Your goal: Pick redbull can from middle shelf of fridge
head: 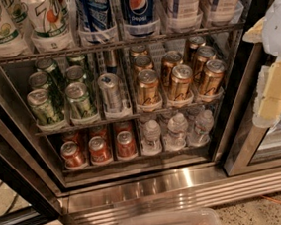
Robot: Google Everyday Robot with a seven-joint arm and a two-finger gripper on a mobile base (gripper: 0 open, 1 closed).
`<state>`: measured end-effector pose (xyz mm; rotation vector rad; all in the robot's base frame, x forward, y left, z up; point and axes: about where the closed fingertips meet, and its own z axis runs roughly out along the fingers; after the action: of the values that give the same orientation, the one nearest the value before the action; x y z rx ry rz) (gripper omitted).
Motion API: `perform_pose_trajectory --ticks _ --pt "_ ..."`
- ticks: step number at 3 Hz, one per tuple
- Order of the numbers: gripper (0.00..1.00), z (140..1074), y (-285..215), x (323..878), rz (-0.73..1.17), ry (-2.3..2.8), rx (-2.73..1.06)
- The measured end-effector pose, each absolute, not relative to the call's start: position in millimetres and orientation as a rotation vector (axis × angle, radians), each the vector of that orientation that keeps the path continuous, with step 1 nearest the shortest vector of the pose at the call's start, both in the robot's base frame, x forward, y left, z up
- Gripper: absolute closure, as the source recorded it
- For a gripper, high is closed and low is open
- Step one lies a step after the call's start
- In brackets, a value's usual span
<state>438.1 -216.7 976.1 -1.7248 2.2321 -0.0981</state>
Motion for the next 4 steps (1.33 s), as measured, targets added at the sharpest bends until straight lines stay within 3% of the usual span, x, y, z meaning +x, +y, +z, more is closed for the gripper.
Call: perform_pose_trajectory --ticks 2,4 --pt "0.0 949 -207 431 -0.059 2.233 -1.71" --pt "0.0 852 -144 388 0.173 2.173 -1.797"
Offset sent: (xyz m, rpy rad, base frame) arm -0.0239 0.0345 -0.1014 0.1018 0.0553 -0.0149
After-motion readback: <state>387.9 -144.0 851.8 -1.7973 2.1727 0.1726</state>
